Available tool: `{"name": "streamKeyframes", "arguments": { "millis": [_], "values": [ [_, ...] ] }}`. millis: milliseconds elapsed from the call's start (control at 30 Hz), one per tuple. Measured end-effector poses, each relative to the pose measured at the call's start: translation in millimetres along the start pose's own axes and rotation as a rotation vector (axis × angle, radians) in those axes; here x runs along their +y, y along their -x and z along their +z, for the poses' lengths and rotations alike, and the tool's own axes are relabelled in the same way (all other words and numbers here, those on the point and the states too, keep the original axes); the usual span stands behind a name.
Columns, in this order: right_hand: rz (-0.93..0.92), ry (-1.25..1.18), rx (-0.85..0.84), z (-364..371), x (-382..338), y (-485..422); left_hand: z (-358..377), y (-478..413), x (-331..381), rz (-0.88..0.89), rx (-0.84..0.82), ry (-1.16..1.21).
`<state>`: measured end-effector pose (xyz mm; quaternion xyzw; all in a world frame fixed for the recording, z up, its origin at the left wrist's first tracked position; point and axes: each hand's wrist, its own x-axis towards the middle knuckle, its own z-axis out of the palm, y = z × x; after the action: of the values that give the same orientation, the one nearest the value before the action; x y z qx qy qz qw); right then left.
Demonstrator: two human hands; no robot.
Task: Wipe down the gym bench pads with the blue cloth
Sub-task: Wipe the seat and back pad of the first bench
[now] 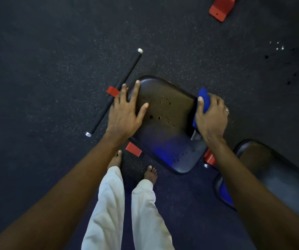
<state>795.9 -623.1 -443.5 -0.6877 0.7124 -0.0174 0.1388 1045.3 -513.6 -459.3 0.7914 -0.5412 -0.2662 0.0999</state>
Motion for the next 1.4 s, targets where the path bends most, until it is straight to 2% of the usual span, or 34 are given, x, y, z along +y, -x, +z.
{"name": "streamKeyframes", "arguments": {
  "millis": [67,233,367,467,533,600,733,900,1100,1233,1400],
  "values": [
    [-0.013,0.056,0.044,4,-28,-4,0,9,-12,0.006,-0.002,0.039],
    [-0.213,0.045,0.031,24,-103,-7,8,9,-24,0.067,0.085,0.071],
    [-0.333,-0.055,-0.020,7,-63,1,7,9,-29,0.091,0.055,0.175],
    [-0.209,-0.035,0.030,4,-31,10,3,14,-49,0.139,-0.010,0.292],
    [-0.130,-0.020,0.096,16,-52,9,7,23,-68,0.134,-0.028,0.280],
    [-0.140,0.001,0.164,27,-88,4,10,30,-80,0.127,-0.031,0.243],
    [-0.297,0.020,0.094,41,-146,1,11,33,-83,0.133,-0.030,0.262],
    [-0.597,0.009,-0.023,30,-135,24,13,43,-85,0.098,-0.018,0.343],
    [-0.425,0.079,0.053,48,-175,17,13,41,-104,-0.037,-0.014,0.464],
    [-0.645,0.141,-0.008,51,-173,49,6,37,-137,-0.136,0.051,0.420],
    [-0.908,0.218,-0.107,57,-171,102,-11,25,-139,-0.161,0.030,0.461]
  ]
}}
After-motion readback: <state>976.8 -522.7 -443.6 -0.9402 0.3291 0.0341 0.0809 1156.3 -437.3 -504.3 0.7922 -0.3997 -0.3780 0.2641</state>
